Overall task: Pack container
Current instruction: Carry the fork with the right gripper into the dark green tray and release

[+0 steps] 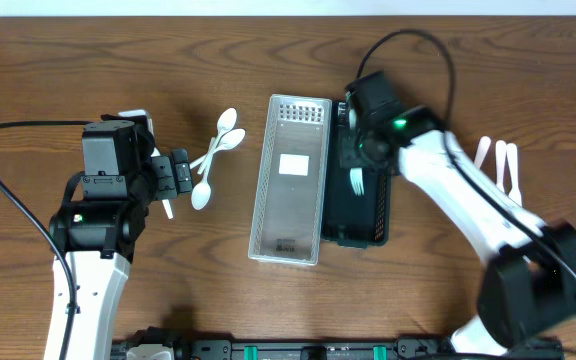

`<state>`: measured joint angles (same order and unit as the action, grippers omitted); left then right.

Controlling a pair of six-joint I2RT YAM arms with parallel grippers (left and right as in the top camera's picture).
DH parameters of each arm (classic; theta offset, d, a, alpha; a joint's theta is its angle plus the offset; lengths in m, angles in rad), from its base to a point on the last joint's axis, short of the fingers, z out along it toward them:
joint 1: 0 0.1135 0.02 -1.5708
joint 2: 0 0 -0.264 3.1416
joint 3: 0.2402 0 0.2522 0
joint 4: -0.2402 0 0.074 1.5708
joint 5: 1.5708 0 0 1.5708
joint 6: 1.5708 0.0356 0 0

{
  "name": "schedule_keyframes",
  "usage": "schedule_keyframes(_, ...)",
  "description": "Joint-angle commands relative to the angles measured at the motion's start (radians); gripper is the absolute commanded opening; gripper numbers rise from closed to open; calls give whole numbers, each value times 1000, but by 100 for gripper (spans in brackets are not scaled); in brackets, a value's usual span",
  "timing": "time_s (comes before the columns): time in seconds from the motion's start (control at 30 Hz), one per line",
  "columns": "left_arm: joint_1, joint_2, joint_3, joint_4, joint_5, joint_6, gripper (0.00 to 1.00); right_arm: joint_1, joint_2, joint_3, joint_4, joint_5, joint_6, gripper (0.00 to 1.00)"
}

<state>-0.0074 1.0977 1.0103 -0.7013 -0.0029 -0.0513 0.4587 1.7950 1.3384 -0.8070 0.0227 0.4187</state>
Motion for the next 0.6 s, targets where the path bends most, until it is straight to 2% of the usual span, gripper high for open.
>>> schedule_keyframes(0.0,5,0,19,-2,3,6,98,21,24,-4,6,10,56,3)
schedule_keyframes(0.03,5,0,19,-2,3,6,98,21,21,-3,8,6,56,18)
schedule_keyframes(0.07,5,0,19,-2,3,6,98,20,8,0,10,2,56,37)
schedule_keyframes(0.1,5,0,19,-2,3,6,98,16,-12,3,16,5,56,49)
schedule_keyframes(0.2,5,0,19,-2,3,6,98,-17,-100,5,49,52,55,64)
schedule_keyframes(0.3,5,0,19,-2,3,6,98,-90,-195,5,55,132,55,73)
schedule_keyframes(0.43,5,0,18,-2,3,6,98,-241,-253,5,11,203,21,76)
schedule_keyframes(0.57,5,0,19,-2,3,6,98,-420,-229,-14,-42,208,4,77)
